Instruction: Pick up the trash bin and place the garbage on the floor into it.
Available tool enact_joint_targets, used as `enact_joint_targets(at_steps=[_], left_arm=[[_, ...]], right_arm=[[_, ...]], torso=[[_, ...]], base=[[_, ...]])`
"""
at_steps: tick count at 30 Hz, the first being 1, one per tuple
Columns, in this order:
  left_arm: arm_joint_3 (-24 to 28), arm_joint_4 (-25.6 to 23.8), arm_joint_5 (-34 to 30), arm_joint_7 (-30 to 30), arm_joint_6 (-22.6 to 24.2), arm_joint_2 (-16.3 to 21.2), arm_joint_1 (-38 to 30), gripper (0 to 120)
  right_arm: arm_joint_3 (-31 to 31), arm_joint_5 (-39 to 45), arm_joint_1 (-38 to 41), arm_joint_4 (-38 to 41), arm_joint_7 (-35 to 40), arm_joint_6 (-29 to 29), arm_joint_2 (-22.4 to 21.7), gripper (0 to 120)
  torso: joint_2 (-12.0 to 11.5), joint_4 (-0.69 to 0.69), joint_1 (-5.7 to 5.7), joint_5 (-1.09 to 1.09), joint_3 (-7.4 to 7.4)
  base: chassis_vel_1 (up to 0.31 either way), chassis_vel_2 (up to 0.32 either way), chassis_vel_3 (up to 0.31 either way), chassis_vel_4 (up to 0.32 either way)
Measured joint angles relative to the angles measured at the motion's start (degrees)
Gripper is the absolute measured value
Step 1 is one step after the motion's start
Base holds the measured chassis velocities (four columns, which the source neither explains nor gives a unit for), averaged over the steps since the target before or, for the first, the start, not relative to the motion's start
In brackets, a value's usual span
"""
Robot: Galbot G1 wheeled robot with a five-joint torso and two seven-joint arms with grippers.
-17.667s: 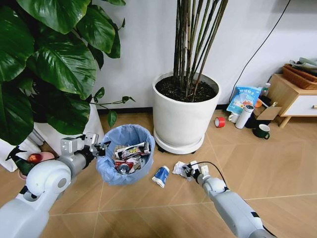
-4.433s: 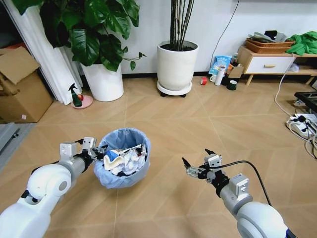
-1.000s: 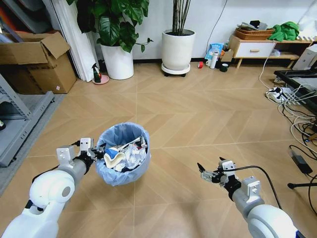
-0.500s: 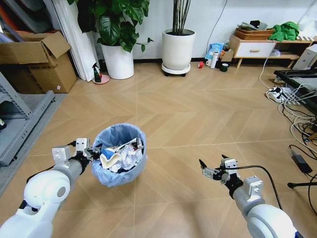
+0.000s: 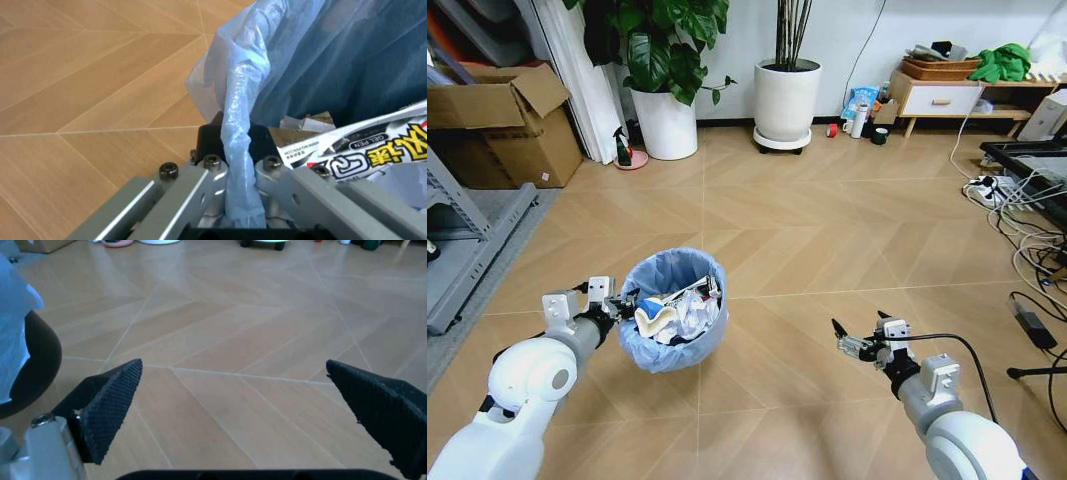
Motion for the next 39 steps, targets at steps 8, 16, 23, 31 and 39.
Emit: enact_joint_targets(at_steps=[8,16,23,31,39], left_arm=[[0.21,0.32,0.03,0.23,0.0,0.01,-0.36,0],[0.32,0.34,0.09,0.24,0.0,-0.1,-0.41,0],[0.22,0.29,0.2,0.22,0.0,-0.23,-0.05,0],[-1.52,0.24,0.86,-5.52,0.0,-0.59,3.42,0],[-1.9,0.8,0.55,-13.02,0.0,-2.26,10.55,0]], right_arm=[[0.11,-0.12,0.0,-0.08,-0.01,0.01,0.46,100],[0.54,-0.21,-0.26,0.06,-0.11,0.13,0.6,100],[0.47,-0.72,-0.19,0.02,-0.12,0.94,0.66,100],[0.74,-1.25,-0.25,-0.26,-0.2,1.55,0.83,100],[0.94,-1.86,-0.08,-0.94,-0.24,1.87,1.92,100]], torso=[[0.0,0.0,0.0,0.0,0.0],[0.0,0.0,0.0,0.0,0.0],[0.0,-0.01,0.0,0.01,0.0],[0.0,-0.01,0.0,-0.01,0.0],[0.0,0.01,0.0,0.02,0.0]], base=[[0.0,0.0,0.0,0.0],[-0.057,-0.065,0.06,0.05],[-0.057,-0.048,0.042,0.049],[0.0,0.0,0.0,0.0],[0.0,0.0,0.0,0.0]])
